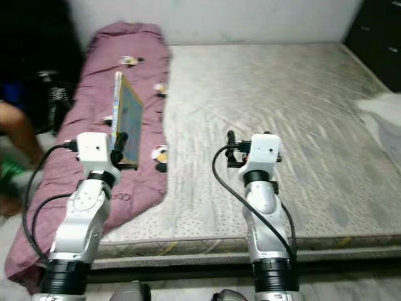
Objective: Clean up the room
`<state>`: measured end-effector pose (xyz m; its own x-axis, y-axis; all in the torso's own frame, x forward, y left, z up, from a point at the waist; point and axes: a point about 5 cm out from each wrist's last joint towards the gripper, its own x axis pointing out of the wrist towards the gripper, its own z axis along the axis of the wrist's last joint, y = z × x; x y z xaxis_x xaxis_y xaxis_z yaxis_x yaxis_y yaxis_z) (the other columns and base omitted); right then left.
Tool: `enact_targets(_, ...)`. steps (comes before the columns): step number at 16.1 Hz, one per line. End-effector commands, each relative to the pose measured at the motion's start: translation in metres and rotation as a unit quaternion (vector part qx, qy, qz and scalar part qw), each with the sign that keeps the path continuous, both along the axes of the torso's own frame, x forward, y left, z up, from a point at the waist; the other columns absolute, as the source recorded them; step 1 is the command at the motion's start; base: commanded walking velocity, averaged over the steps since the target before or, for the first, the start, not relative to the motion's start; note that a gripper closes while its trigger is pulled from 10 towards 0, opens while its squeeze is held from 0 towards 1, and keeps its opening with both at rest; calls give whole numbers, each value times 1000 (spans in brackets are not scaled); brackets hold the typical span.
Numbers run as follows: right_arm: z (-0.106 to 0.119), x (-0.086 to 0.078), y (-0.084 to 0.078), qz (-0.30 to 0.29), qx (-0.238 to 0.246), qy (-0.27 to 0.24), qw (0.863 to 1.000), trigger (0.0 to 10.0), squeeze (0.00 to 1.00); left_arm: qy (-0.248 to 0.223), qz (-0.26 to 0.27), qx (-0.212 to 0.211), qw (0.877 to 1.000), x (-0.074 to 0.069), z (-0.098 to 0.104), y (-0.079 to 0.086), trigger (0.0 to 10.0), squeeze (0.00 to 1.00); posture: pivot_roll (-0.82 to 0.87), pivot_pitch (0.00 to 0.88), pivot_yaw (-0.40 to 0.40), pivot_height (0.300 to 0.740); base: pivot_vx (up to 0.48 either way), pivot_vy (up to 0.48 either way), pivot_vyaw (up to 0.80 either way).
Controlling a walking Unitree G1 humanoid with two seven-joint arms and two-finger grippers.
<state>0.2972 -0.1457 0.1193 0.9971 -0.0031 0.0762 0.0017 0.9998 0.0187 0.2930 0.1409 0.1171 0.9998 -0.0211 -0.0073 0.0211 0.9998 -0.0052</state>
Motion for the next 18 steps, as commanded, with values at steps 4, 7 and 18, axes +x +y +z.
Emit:
enact_targets(4,-10,-14,-2,45,48,18,998,10000,0,-16,11,13,1000,-4,1,12,10000,0,-25,0,22,740,0,-280,0)
enact_targets(7,-15,-17,1,74,42,37,996,10000,0,-14,12,6,1000,-6,-1,10,10000,0,-34,0,22,740,0,-296,0)
enact_targets(18,-10,-15,6,89,5,37,995,10000,0,5,75,7,997,-3,-7,16,10000,0,-29,0,22,740,0,-145,0)
